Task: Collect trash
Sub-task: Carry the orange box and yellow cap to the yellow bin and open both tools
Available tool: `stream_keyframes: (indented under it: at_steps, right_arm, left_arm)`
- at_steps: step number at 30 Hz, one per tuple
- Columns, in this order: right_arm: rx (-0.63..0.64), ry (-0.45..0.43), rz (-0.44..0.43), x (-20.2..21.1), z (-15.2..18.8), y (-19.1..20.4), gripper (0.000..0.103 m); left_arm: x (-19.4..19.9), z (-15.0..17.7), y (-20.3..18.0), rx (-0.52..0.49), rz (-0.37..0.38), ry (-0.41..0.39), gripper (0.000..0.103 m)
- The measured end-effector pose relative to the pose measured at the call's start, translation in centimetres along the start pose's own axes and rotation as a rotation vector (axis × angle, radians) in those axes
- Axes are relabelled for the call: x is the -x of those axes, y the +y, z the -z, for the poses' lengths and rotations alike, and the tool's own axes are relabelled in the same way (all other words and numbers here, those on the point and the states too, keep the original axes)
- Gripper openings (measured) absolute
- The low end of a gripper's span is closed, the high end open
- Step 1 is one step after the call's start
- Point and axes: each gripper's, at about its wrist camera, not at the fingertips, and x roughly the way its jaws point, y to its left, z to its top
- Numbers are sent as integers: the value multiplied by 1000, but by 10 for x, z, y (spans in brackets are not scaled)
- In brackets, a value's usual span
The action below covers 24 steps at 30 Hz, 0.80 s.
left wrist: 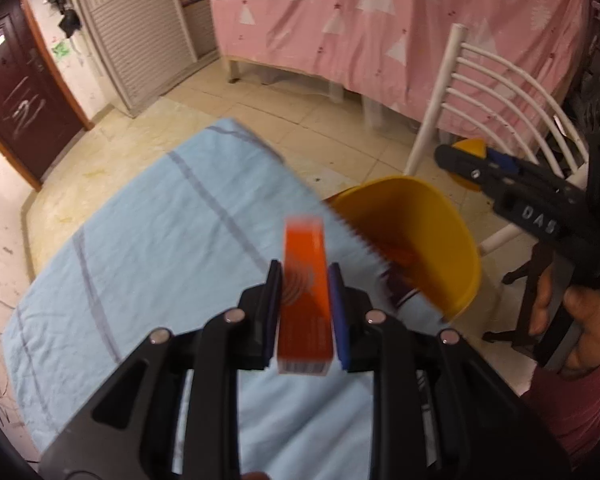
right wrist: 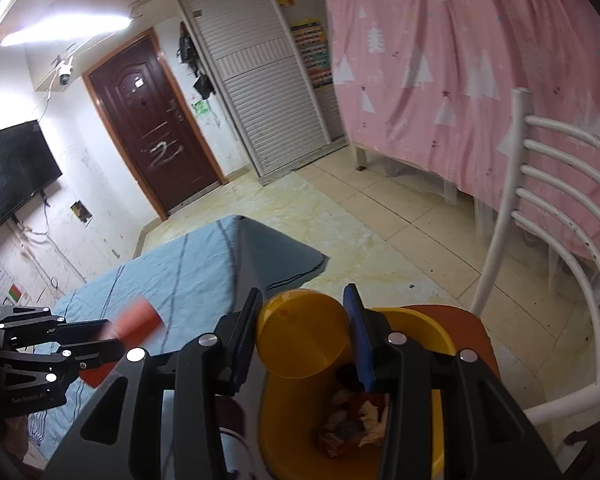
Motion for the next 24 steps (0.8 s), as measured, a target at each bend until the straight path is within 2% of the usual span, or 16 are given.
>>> stream_keyframes:
  at_steps: [7,10,15,16,18,24]
  right_arm:
    - [-40,26,6,-5,7,-26,38]
    - [-34,69,4,-16,15,-30,41]
    - [-49,106,-5,-34,19,-38,49]
    - [-53,107,-6,-35,20,-39,49]
    - [-61,107,-10,-37,21,-42,50]
    - [-82,97,-11,-34,20,-49,54]
  left_arm:
    - [-12,-20,-41,-41,62,1,22]
    - [-15,-23,-47,-55,49,8,22]
    - [-25,-17,-30,-15,-16,70,23]
    - [-28,-16,-24,3,-26,88,33]
    - [-35,-13,-12,39,-38,120,42]
    - [-52,-6,2,103,-23,176,42]
